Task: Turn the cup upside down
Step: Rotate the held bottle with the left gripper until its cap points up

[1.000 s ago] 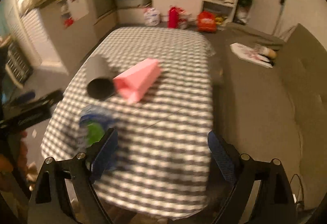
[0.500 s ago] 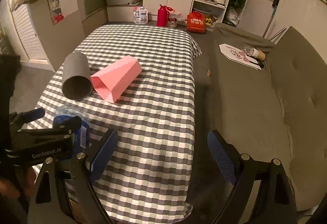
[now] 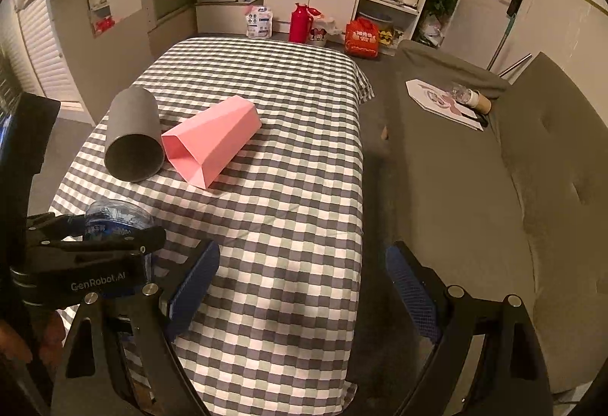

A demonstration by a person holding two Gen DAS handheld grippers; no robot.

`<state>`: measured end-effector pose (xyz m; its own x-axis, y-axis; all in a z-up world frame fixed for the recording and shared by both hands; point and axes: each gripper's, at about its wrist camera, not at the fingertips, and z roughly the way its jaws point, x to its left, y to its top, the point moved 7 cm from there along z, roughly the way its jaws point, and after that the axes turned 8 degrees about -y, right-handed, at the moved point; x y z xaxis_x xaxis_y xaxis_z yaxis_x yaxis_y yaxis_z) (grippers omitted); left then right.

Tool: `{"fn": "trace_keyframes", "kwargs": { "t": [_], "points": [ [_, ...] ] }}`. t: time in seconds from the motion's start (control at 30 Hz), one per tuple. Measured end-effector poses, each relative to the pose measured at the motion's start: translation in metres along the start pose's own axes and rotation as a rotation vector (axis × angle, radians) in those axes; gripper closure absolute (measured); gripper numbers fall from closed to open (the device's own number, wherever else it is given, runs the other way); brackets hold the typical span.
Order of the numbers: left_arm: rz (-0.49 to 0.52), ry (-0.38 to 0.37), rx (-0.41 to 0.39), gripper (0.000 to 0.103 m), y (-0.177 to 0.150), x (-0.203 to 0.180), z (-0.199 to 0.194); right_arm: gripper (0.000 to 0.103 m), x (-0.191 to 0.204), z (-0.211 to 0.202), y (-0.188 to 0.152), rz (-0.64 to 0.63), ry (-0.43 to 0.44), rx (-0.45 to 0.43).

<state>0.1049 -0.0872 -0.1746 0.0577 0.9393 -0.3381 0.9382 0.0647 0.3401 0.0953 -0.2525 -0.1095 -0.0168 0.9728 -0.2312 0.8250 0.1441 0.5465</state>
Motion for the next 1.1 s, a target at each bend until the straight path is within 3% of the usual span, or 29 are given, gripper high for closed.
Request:
{"fn": "trace_keyframes", "kwargs": {
  "t": [0.1,0.37,0.57,0.97,1.1],
  "points": [
    [0.008,-0.004,-0.036,0.025,0.003,-0.002,-0.009,0.013,-0.002,-0.001,0.0,0.005,-0.009,-0.004],
    [0.124,0.059,-0.269,0.025,0.021,-0.007,-0.06,0.013,-0.007,-0.008,0.002,0.024,-0.018,-0.025],
    [0.212,0.066,-0.356,0.026,0.022,-0.021,-0.07,0.014,-0.003,-0.009,0.002,0.015,-0.025,-0.031],
    [0.33,0.07,-0.376,0.026,-0.016,-0.029,-0.068,0.013,-0.014,-0.017,0.006,0.049,-0.047,-0.049],
    [0.295,-0.022,-0.312,0.024,-0.032,-0.03,-0.061,0.013,-0.016,-0.024,0.008,0.064,-0.041,-0.066]
  ]
}}
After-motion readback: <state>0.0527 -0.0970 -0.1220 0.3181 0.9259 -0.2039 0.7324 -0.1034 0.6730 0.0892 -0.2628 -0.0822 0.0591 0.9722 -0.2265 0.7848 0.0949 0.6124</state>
